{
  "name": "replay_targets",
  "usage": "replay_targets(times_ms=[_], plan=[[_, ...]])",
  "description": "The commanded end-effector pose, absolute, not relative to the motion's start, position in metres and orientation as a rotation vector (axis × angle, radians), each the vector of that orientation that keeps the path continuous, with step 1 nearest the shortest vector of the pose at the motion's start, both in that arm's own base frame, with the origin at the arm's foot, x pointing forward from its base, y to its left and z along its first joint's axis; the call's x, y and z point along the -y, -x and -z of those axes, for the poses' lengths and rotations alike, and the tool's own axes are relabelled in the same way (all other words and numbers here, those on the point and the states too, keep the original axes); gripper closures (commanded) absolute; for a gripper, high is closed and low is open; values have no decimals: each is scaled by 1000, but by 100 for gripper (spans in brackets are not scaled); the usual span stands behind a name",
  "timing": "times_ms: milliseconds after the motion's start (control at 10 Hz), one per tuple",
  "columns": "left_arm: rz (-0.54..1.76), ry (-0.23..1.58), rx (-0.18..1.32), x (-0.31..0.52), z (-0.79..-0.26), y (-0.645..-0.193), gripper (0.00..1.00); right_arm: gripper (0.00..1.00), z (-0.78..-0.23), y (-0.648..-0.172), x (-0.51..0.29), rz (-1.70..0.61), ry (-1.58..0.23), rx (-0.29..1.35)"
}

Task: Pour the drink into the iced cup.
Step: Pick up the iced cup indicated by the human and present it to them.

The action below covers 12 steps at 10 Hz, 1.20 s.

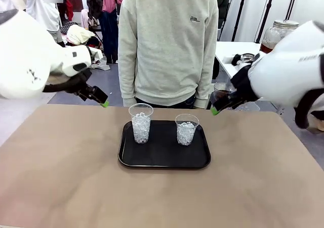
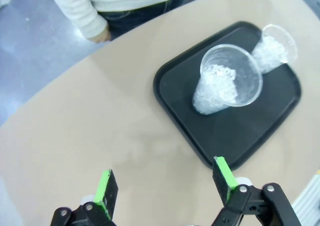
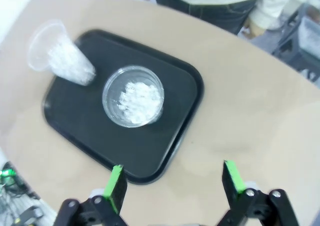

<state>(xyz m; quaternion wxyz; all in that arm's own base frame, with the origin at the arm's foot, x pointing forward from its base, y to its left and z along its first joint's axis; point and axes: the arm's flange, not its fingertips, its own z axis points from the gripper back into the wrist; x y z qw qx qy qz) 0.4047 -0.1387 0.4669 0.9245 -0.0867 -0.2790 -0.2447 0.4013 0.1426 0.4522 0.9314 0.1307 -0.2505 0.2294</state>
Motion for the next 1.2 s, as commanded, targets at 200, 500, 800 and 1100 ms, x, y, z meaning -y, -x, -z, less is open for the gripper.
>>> replay_targets(times_ms=[200,500,800,1100], plan=[[412,449,426,104,-478,-430,0,0,-470,-417,-100,-367,-575,439],[401,540,363,94,-471,-439,0,0,-470,-419,-91,-363,-629,410],[386,519,376,97,-472,-430,0,0,-475,-410,-95,-334,-615,420],[328,581,350,87,-468,-441,0,0,-476,-417,-89,-258,-670,374]])
